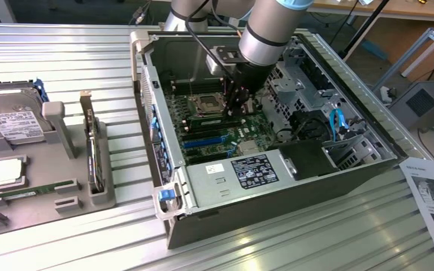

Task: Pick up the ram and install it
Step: 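Insert the ram into the slot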

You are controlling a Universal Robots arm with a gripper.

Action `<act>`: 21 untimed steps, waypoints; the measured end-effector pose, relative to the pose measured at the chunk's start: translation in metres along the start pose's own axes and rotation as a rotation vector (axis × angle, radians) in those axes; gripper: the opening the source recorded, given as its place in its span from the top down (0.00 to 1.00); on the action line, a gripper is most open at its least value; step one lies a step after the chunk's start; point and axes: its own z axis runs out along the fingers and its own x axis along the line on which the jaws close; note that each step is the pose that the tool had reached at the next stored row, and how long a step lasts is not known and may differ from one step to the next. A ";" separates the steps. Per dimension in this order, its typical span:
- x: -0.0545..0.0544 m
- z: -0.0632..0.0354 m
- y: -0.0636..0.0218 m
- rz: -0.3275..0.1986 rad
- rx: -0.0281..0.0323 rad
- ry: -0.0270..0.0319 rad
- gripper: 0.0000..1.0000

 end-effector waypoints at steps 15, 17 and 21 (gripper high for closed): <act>0.000 0.0033 -0.0001 0.000 -0.0001 0.0002 0.88; 0.000 0.0039 -0.0001 0.000 -0.0001 0.0003 0.88; 0.000 0.0047 -0.0001 0.000 -0.0001 0.0002 0.88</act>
